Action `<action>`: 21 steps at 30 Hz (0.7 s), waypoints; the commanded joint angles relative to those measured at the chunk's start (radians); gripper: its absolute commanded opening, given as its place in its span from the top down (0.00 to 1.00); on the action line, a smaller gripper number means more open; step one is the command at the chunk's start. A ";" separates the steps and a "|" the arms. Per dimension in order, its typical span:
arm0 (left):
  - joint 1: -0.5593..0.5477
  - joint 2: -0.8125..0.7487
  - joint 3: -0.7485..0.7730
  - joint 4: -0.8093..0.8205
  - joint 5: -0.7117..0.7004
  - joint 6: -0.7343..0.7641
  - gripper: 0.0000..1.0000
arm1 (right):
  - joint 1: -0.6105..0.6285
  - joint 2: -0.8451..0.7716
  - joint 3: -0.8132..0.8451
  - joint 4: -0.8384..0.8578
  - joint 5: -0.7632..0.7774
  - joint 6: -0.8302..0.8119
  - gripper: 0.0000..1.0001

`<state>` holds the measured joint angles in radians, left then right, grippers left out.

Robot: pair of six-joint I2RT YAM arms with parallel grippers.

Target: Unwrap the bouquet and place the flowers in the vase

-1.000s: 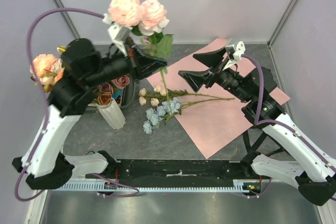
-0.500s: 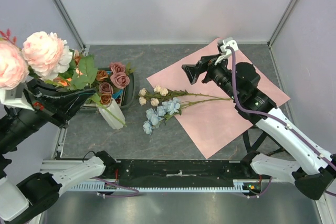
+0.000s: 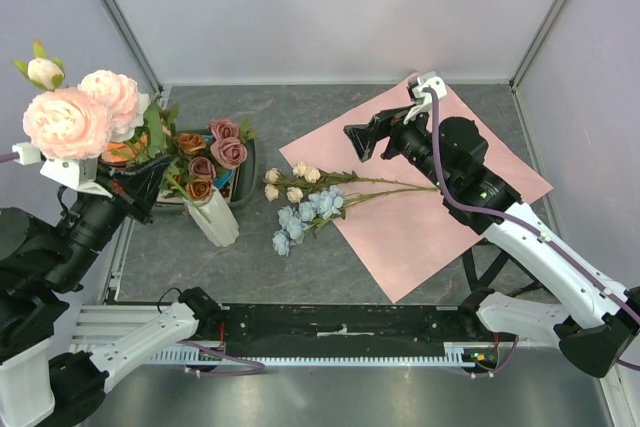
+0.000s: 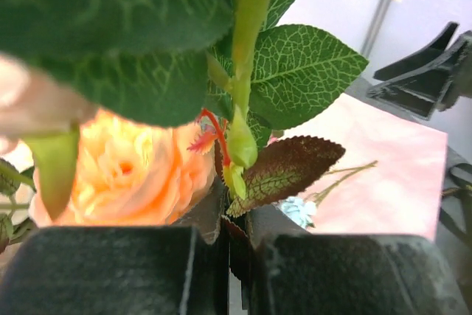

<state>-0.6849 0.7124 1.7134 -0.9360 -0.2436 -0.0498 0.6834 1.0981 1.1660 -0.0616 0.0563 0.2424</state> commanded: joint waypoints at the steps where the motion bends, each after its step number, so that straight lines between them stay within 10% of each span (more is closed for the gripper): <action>1: 0.001 -0.118 -0.179 0.277 -0.089 0.186 0.98 | -0.001 -0.009 -0.011 0.036 0.027 -0.006 0.02; 21: 0.001 -0.162 -0.319 0.371 -0.045 0.300 0.98 | -0.005 -0.014 -0.023 0.037 0.025 -0.011 0.02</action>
<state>-0.6849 0.5552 1.4117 -0.5888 -0.2863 0.2115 0.6823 1.0981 1.1519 -0.0616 0.0696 0.2386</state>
